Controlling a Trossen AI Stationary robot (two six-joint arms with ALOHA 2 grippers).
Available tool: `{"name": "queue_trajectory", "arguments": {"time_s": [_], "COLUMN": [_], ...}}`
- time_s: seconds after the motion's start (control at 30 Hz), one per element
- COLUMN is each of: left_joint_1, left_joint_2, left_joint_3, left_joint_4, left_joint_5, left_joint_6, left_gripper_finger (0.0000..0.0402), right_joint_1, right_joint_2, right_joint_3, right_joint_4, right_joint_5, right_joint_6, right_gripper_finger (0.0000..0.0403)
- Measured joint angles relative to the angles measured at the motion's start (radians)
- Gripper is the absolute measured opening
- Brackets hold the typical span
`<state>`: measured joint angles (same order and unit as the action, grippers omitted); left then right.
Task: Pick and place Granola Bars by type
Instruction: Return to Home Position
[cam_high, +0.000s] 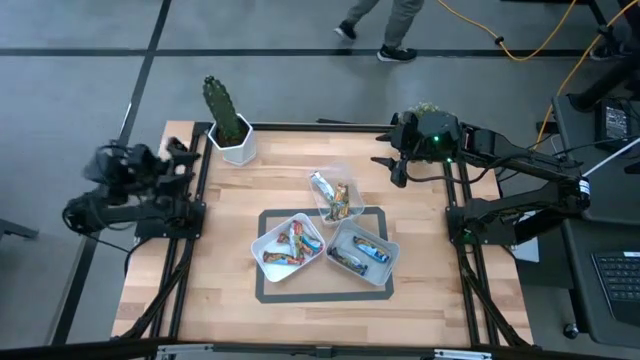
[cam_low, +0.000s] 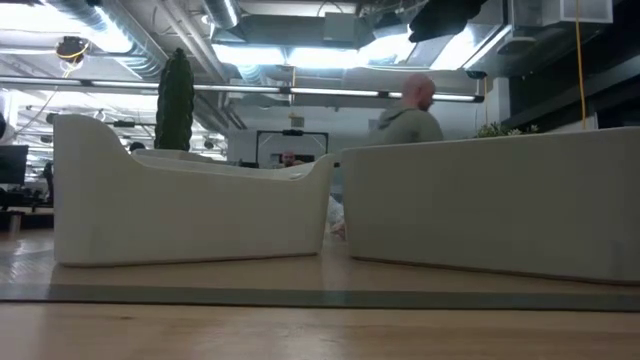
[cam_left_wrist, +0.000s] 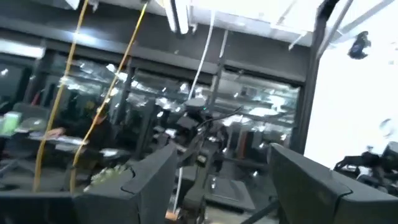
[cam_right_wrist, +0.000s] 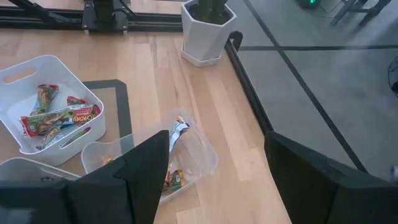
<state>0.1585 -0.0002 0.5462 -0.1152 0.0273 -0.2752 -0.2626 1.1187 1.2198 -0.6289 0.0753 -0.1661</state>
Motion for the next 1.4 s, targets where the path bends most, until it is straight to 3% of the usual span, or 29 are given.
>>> {"name": "queue_trajectory", "arguments": {"time_s": [0.53,0.73,1.0,1.4], "left_joint_1": [0.000,0.000,0.000,0.000], "left_joint_2": [0.003,0.002,0.011,0.049], "left_joint_3": [-0.401,-0.535,-0.537,-0.537], "left_joint_4": [0.147,0.254,0.126,0.126], "left_joint_5": [-0.029,0.026,-0.034,-0.035], "left_joint_6": [0.007,0.204,0.219,0.236], "left_gripper_finger": [0.0244,0.0242,0.0243,0.0242], "right_joint_1": [0.000,0.000,0.000,0.000], "right_joint_2": [0.000,0.000,0.000,-0.004], "right_joint_3": [0.000,0.000,0.000,0.000], "right_joint_4": [-0.009,-0.023,-0.035,0.013], "right_joint_5": [-0.023,-0.036,-0.036,-0.076], "right_joint_6": [0.004,0.004,0.004,0.003], "right_gripper_finger": [0.0265,0.0265,0.0265,0.0265]}}
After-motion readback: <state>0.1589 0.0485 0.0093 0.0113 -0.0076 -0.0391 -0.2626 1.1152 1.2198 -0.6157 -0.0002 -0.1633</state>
